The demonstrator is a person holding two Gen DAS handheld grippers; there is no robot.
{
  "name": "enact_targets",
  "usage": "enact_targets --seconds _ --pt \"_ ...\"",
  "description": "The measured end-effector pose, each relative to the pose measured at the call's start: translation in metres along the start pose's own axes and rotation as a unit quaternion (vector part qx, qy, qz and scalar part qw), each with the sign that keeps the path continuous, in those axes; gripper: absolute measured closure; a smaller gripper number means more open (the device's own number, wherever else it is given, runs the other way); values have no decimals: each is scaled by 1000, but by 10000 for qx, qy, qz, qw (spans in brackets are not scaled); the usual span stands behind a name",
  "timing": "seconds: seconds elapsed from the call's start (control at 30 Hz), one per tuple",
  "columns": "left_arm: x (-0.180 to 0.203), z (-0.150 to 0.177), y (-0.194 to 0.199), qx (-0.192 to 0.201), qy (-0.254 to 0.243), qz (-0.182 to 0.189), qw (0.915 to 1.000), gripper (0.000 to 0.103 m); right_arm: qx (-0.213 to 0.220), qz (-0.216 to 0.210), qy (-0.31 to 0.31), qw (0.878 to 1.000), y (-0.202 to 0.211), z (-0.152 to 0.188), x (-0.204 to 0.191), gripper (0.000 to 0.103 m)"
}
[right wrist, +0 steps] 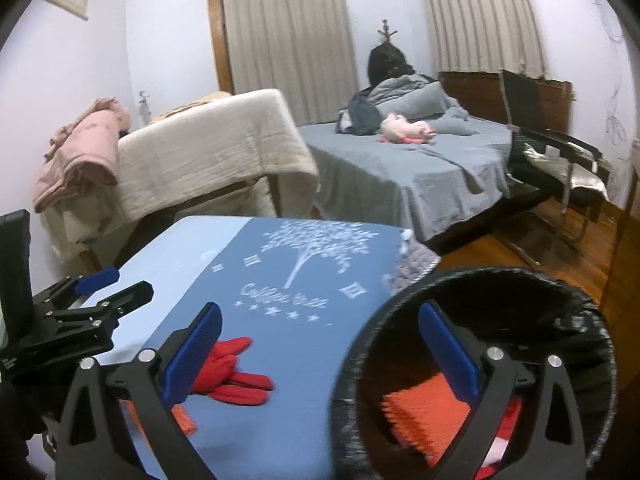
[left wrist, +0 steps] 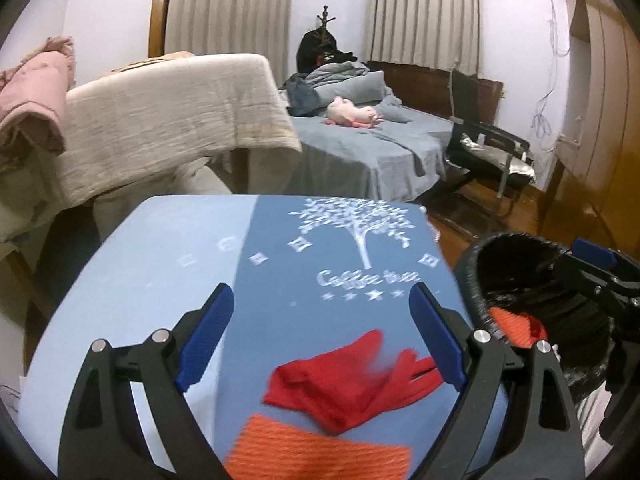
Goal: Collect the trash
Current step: 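Move both tools back over the red glove and second orange pad, then grasp the red glove with the right gripper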
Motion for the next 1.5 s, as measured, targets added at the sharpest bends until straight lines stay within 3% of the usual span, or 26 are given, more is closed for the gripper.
enact_targets --seconds 0.5,1.13,1.23,1.37,1.43,1.5 --pt "-80 41 15 -153 369 -532 9978 16 -574 -508 443 9961 -52 48 -90 6" --pt "-119 69 6 -441 503 -599 9960 16 -1366 -487 745 9866 -94 91 -131 7" --pt "-120 70 5 -446 519 -594 9959 16 -1488 -512 798 9843 -98 95 -134 17" --pt "-118 71 6 -479 487 -594 9959 16 -1669 -549 761 9815 -104 100 -133 48" --pt "-117 71 7 -483 473 -579 9960 16 -1671 -582 747 9814 -103 100 -133 56" --pt "-115 72 8 -505 467 -556 9961 16 -1681 -655 778 9805 -102 101 -135 70"
Point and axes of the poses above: each gripper's, at about its wrist camera, not at the fingertips, and y roughly against the way its jaws point, x to its right, z to its underside, the point moved 8 cm from there along -y, roughly the way its jaws point, and after that the axes turned 6 degrees about z, right-handed, at the moved point
